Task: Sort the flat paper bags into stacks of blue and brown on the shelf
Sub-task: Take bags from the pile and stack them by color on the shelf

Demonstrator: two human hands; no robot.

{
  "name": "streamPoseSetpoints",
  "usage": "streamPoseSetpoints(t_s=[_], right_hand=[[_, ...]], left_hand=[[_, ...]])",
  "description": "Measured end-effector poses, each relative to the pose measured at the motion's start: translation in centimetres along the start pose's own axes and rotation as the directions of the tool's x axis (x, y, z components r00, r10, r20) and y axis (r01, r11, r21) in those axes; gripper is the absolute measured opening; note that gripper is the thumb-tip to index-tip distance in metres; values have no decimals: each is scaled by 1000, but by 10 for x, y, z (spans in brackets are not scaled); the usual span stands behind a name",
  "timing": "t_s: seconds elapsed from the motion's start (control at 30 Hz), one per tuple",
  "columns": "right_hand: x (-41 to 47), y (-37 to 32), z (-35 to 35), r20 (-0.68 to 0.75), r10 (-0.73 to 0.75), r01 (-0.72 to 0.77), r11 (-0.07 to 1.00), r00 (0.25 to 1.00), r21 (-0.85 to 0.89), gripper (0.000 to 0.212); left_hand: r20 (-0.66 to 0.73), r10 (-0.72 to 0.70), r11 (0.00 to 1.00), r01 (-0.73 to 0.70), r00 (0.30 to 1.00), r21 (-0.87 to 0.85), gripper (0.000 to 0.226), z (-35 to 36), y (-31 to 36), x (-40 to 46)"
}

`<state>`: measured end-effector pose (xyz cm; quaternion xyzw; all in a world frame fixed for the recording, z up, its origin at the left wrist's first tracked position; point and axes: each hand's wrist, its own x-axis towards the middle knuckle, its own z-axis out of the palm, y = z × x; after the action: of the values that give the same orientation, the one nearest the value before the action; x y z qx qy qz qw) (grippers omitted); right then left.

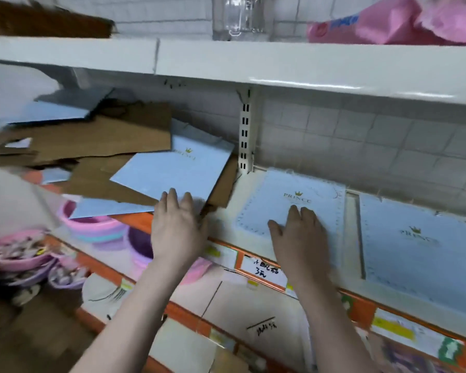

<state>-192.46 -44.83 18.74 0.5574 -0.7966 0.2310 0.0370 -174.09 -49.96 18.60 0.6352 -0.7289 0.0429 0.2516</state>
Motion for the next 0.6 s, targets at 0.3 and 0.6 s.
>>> streamPoseSetpoints(t_s=[0.3,0.6], right_hand=[[-22,-100,9,-33,-177,178,984,984,25,47],[-36,-238,41,-72,-200,204,978,977,49,54]], left_hand=[[-146,-152,988,148,978,-36,61,-52,-95,-5],[-181,-147,989,144,973,-28,63,-99,-232,15]])
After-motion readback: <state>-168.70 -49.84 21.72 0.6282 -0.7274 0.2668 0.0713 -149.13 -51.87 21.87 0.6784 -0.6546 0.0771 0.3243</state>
